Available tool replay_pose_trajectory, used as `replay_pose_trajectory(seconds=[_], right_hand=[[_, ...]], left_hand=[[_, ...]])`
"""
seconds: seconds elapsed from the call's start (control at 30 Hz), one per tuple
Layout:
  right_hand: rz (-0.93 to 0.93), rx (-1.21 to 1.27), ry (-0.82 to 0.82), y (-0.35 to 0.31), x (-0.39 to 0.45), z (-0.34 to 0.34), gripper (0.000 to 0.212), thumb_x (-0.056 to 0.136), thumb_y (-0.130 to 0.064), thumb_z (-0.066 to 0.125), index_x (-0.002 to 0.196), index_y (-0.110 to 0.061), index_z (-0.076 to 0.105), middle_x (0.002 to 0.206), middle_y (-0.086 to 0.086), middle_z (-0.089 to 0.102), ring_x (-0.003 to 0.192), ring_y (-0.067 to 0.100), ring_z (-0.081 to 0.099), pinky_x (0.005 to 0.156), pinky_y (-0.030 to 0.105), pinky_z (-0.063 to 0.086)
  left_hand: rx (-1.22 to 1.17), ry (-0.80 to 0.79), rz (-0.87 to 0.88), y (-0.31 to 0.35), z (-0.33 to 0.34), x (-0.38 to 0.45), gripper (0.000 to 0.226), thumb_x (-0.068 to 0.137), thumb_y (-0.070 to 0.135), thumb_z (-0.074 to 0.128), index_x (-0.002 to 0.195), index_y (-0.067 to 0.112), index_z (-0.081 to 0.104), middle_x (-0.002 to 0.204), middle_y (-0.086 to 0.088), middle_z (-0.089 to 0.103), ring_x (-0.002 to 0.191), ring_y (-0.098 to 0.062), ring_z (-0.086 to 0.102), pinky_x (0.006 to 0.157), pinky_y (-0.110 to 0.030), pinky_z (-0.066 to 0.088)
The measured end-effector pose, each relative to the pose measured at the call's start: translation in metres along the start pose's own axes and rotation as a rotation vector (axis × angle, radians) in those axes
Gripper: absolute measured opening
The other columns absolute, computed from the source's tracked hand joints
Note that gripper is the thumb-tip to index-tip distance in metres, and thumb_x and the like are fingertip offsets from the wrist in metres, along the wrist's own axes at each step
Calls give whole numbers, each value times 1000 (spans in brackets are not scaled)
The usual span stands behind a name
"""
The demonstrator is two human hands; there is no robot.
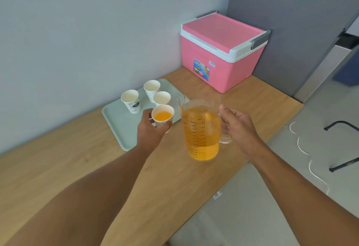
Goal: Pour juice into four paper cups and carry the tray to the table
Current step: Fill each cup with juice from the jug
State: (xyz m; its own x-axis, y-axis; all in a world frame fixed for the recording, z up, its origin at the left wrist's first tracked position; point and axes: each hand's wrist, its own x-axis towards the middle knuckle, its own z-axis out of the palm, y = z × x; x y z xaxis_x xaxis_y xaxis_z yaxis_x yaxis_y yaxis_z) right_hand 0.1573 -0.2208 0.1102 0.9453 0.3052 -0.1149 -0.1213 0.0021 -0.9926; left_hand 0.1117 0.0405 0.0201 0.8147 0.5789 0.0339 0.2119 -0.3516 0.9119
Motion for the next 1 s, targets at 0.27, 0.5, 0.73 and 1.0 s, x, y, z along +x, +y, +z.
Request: replay_pose_trajectory(seconds=[0.27, 0.5, 0.73, 1.0], right_hand=[[21, -12, 7, 16, 14, 53, 41, 107, -32, 57, 71, -15, 46, 60, -5, 29, 57, 11, 27, 53, 26, 27], [10, -16, 18, 21, 14, 52, 45, 108, -34, 57, 68, -21, 40, 64, 2, 28, 63, 18, 24, 61, 39, 20], [4, -25, 57, 21, 15, 50, 45, 108, -30, 55, 69, -17, 39, 62, 0, 29, 59, 12, 28, 56, 28, 29], [-6, -4, 33, 26, 19, 45, 52, 107, -31, 56, 74, 8, 42, 61, -1, 30, 60, 15, 27, 59, 32, 26]], left_hand=[[11, 94, -80, -33, -49, 46, 75, 78, 42, 87, 139, 25, 47, 120, 13, 59, 109, -16, 60, 87, -31, 46], [6, 118, -136, -46, -55, 62, 76, 81, 37, 86, 143, 23, 44, 138, 2, 60, 116, -17, 57, 95, -36, 48], [3, 111, -186, -60, -47, 71, 79, 81, 36, 86, 145, 26, 41, 141, 2, 58, 119, -19, 57, 96, -37, 48], [28, 125, -187, -63, -45, 74, 79, 83, 35, 85, 146, 25, 39, 142, 1, 57, 114, -14, 54, 93, -35, 46]])
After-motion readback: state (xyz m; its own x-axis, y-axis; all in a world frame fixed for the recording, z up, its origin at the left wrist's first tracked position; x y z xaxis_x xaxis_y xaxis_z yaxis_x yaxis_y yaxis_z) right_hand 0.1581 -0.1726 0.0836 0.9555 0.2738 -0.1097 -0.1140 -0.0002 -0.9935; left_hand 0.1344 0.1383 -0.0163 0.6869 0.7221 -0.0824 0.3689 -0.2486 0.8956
